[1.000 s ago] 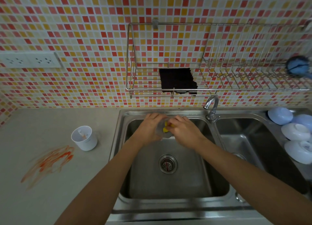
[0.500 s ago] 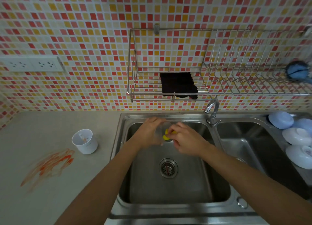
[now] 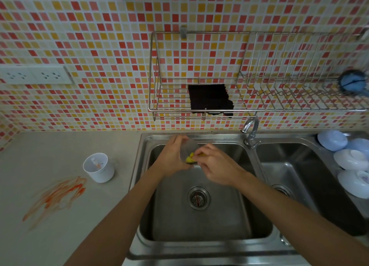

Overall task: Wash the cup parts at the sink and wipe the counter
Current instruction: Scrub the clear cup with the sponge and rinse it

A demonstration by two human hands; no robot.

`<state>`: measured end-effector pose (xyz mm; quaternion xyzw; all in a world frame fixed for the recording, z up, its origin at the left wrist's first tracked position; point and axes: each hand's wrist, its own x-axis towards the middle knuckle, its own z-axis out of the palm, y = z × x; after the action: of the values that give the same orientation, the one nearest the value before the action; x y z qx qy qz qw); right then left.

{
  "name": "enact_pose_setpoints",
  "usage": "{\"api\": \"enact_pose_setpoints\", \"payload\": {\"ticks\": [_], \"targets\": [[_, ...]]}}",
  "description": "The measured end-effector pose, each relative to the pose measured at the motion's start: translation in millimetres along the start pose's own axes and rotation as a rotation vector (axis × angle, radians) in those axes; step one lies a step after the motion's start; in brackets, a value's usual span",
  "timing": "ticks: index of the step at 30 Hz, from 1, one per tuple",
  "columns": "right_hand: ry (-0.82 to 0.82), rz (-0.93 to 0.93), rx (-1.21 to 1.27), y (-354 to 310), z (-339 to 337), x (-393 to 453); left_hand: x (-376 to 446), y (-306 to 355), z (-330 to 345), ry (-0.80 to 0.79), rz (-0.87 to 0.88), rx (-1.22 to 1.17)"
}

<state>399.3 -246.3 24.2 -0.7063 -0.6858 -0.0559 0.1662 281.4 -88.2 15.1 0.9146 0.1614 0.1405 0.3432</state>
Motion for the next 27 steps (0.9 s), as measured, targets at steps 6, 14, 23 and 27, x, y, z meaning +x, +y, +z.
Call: {"api": "enact_pose_setpoints", "payload": {"ticks": [6,14,23,27], "targets": [[-0.064,-0.069,-0.209,13,0,8,0,2,0,-0.083,-0.006,0.163],[0.087,0.182,-0.030,-5,13,10,5,12,-10,-0.006,0.116,0.159],[0.004,0.066,-0.260,2,3,11,-3,6,-3,-0.066,0.080,0.079],[0.096,0.087,-0.311,-2,8,9,-2,7,-9,-0.045,0.100,0.070]]}}
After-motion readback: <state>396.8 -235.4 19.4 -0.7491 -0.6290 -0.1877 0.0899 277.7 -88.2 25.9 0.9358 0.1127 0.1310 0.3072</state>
